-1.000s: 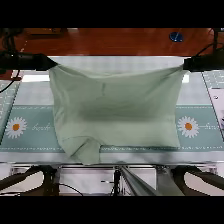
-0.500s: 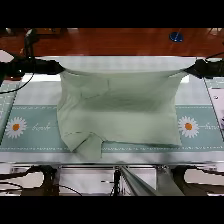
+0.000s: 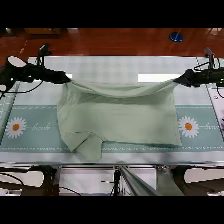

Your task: Fold the shirts.

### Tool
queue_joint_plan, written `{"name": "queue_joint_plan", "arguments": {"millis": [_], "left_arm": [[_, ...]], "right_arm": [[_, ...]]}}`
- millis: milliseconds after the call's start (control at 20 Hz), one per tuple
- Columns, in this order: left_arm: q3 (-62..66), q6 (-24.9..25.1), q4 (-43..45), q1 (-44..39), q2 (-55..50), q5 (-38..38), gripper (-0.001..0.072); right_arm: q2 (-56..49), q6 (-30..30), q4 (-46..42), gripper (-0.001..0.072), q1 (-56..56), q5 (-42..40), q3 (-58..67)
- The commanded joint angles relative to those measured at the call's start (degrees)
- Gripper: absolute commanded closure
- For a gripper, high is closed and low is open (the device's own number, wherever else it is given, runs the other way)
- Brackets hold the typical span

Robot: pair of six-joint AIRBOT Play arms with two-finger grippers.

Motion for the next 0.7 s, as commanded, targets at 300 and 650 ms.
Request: {"name": "queue_joint_plan", "arguments": {"millis": [300, 650], "left_arm": [[0.15, -0.02, 1.11, 4.68, -2.03, -13.73, 0.0686], [-0.94, -1.62, 3.87, 2.89, -5.27, -15.12, 0.0685]], "right_arm": [[-1.40, 3.37, -3.58, 0.0685, -2.25, 7.69, -0.02], [-1.46, 4.98, -9.57, 0.0685, 0.74, 5.42, -0.33]]}}
